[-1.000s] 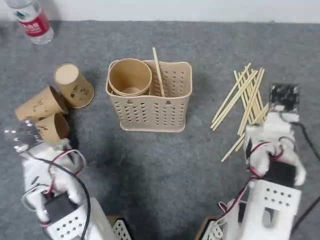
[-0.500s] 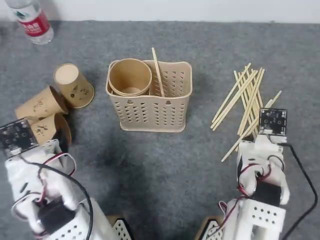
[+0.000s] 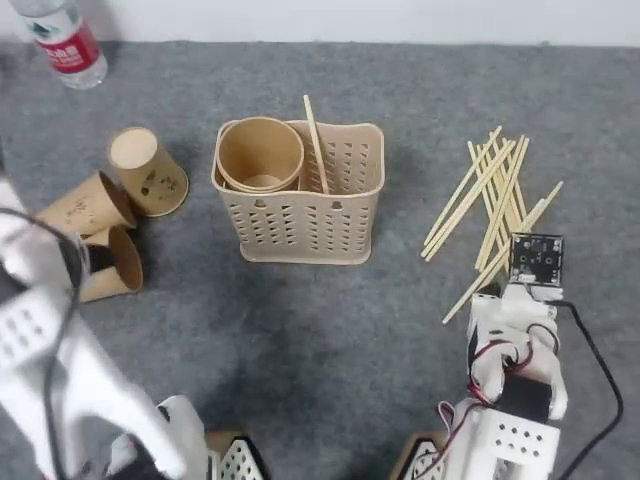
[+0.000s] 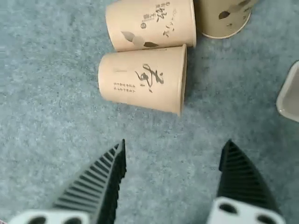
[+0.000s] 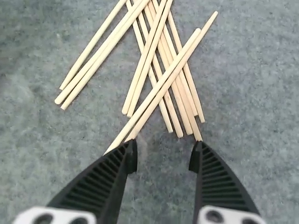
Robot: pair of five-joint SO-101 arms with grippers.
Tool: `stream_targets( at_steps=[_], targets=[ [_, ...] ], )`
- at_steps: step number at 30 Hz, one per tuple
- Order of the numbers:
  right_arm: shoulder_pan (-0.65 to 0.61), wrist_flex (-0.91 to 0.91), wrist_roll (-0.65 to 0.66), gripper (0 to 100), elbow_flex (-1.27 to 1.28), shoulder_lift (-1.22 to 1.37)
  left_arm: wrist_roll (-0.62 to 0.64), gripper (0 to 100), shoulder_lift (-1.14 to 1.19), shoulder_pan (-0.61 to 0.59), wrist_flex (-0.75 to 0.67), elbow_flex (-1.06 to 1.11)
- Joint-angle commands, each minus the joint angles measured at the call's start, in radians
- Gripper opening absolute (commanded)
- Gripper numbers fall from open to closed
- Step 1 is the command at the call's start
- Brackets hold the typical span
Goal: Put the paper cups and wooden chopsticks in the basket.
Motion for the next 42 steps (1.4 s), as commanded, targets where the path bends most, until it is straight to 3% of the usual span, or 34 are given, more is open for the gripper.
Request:
stream_targets(
  at_steps=[1, 6, 11, 30, 42],
  targets=[
    [0.015, -0.025, 0.014, 19.1, 0.011, -0.058, -0.063, 30, 0.118, 0.009, 0.005, -0.119],
    [0.015, -0.019, 0.014, 19.1, 0.058, -0.136, -0.092, 30, 0.130, 0.061, -0.031, -0.097],
    [0.015, -0.018, 0.015, 19.1, 0.098, -0.203, -0.092, 30, 0.130, 0.086, -0.210, 0.051],
    [0.015, -0.016, 0.015, 19.1, 0.117, -0.231, -0.106, 29, 0.149, 0.032, -0.640, 0.410],
    [0.015, 0.004, 0.015, 19.2, 0.117, -0.236, -0.086, 29, 0.393, 0.003, -0.671, 0.283]
  ],
)
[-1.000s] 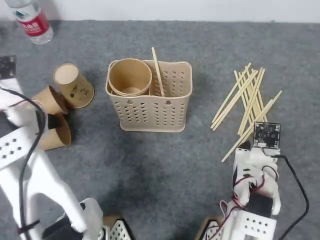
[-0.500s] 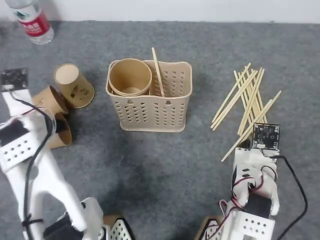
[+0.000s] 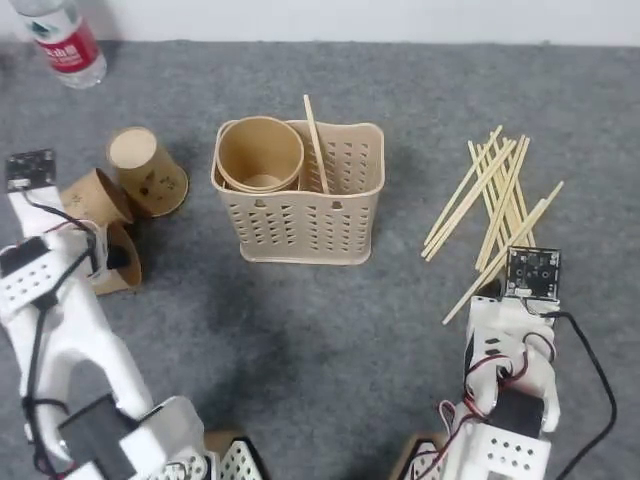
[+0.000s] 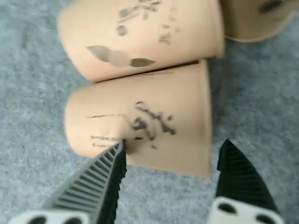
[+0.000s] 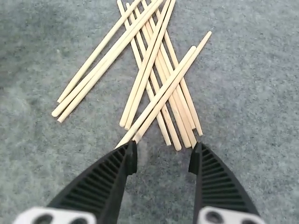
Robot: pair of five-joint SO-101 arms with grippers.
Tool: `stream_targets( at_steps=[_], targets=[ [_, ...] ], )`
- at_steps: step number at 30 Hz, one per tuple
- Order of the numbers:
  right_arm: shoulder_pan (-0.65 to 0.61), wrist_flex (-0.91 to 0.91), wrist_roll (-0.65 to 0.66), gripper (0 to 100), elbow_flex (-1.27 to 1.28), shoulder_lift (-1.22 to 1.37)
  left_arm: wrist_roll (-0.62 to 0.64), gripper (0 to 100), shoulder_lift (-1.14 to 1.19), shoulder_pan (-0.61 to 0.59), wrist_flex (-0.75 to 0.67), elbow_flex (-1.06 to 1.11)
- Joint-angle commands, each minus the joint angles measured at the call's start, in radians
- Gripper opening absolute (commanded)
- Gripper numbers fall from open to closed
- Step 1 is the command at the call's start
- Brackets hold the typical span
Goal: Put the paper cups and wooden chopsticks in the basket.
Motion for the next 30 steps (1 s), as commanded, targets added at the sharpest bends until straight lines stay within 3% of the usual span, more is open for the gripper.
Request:
stream_targets(
  at_steps=[1, 11, 18, 30],
  targets=[
    [0.013, 0.001, 0.015, 19.2, -0.005, -0.013, 0.015, 29, 0.031, -0.021, -0.020, -0.073],
    [0.008, 0.001, 0.015, 19.2, -0.005, -0.013, -0.130, 29, 0.028, -0.172, -0.023, -0.130],
    [0.010, 0.007, 0.015, 19.1, -0.005, -0.013, -0.163, 29, 0.038, -0.236, -0.026, -0.219],
    [0.013, 0.010, 0.015, 19.1, -0.003, -0.013, -0.163, 29, 0.147, -0.272, -0.189, -0.202]
  ],
)
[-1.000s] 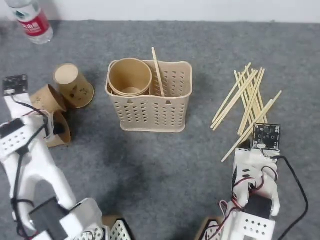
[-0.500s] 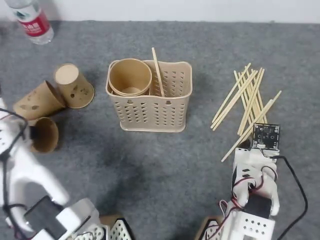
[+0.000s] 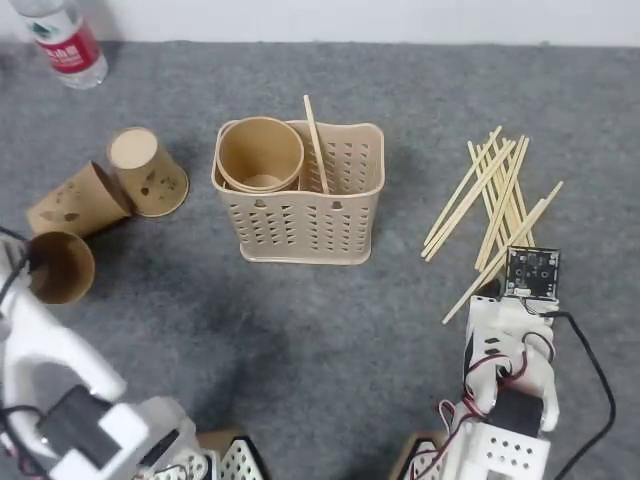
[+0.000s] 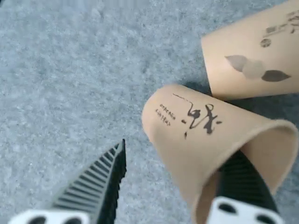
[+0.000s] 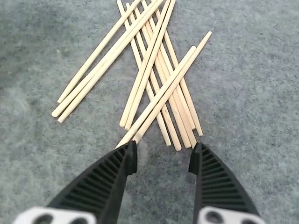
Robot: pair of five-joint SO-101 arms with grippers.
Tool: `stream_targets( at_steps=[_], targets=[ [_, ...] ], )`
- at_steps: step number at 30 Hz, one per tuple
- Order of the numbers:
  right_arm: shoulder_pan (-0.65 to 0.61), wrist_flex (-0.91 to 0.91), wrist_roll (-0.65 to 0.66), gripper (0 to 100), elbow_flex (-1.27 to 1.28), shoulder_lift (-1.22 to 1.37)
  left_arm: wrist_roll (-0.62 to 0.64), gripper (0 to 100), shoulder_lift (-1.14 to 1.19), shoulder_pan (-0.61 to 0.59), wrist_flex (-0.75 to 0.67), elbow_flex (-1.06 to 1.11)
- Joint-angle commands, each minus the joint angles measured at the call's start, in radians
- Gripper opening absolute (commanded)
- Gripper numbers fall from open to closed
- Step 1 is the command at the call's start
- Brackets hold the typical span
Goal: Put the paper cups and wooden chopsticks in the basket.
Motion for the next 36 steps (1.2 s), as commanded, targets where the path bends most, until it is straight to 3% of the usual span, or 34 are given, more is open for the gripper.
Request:
stream_targets(
  at_steps=[1, 5, 11, 13, 26, 32, 36],
  targets=[
    [0.013, 0.010, 0.015, 19.1, -0.003, -0.013, -0.011, 29, 0.069, -0.026, -0.054, -0.039],
    [0.008, 0.010, 0.015, 19.1, -0.003, -0.013, -0.011, 26, 0.160, -0.040, -0.052, -0.107],
    [0.008, -0.001, 0.015, 19.1, 0.017, -0.013, -0.011, 4, 0.221, -0.028, -0.051, -0.176],
    [0.007, -0.001, 0.021, 19.1, 0.020, -0.013, -0.011, 1, 0.206, -0.025, -0.018, -0.197],
    [0.007, -0.001, 0.063, 19.1, 0.025, -0.013, -0.005, 1, -0.006, 0.109, 0.617, -0.499],
    [0.007, 0.007, 0.063, 19.1, 0.025, -0.013, 0.002, 1, -0.063, 0.176, 0.749, -0.555],
    [0.007, -0.002, 0.063, 19.1, 0.038, -0.013, 0.080, 1, -0.133, 0.250, 0.875, -0.710]
  ],
)
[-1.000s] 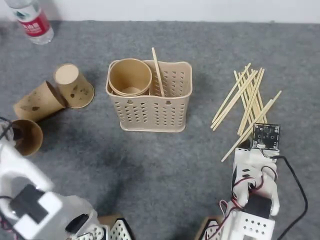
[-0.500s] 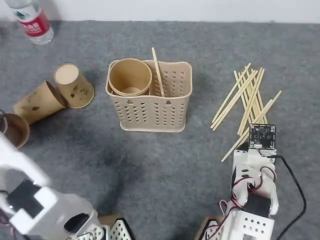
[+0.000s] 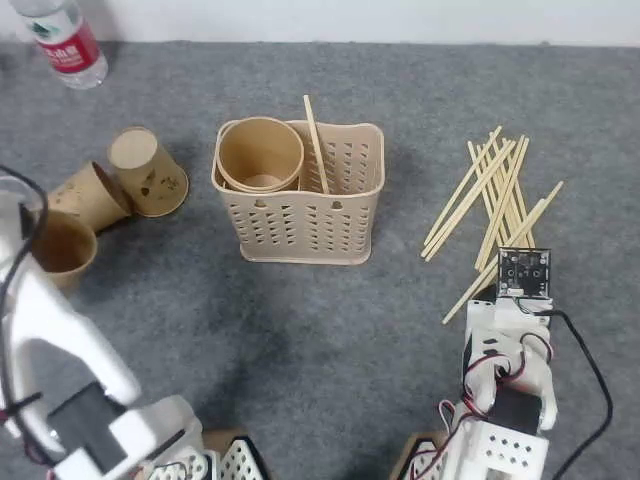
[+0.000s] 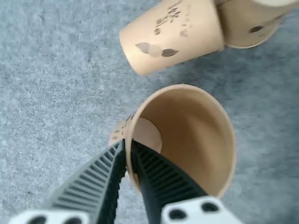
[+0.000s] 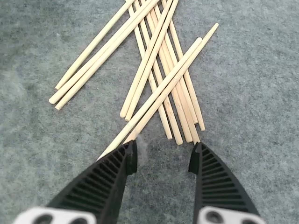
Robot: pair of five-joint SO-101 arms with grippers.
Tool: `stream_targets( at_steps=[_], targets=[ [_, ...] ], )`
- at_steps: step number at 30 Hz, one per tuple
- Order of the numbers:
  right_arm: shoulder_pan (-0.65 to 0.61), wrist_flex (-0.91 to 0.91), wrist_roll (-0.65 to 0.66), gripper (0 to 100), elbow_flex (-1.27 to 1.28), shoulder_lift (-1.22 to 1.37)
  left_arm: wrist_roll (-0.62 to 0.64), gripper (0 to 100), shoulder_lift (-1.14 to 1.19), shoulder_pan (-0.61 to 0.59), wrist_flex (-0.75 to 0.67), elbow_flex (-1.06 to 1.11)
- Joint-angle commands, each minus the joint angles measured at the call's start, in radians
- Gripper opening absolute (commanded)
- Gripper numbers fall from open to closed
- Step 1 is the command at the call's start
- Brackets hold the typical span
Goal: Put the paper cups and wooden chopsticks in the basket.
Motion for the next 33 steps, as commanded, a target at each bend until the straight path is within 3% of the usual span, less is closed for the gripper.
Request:
stream_targets(
  at_steps=[1, 4, 9, 16, 21, 26, 33],
  targets=[
    [0.007, -0.002, 0.009, 19.1, -0.003, -0.013, 0.080, 1, -0.123, 0.097, 0.138, -0.216],
    [0.007, -0.002, 0.009, 19.1, -0.003, -0.013, 0.130, 1, -0.176, 0.183, 0.210, -0.395],
    [0.007, -0.002, 0.009, 19.1, -0.003, -0.013, 0.304, 1, -0.241, 0.307, 0.210, -0.664],
    [0.007, -0.002, 0.011, 19.1, -0.002, -0.013, 0.744, 1, -0.241, 0.606, 0.163, -0.753],
    [0.007, -0.001, 0.015, 19.1, 0.000, -0.013, 0.888, 1, -0.241, 0.838, 0.069, -0.619],
    [0.007, -0.001, 0.015, 19.1, 0.000, -0.013, 0.933, 1, -0.242, 0.850, -0.100, -0.400],
    [0.007, -0.001, 0.015, 19.1, 0.000, -0.013, 0.933, 1, -0.244, 0.850, -0.227, -0.188]
  ],
)
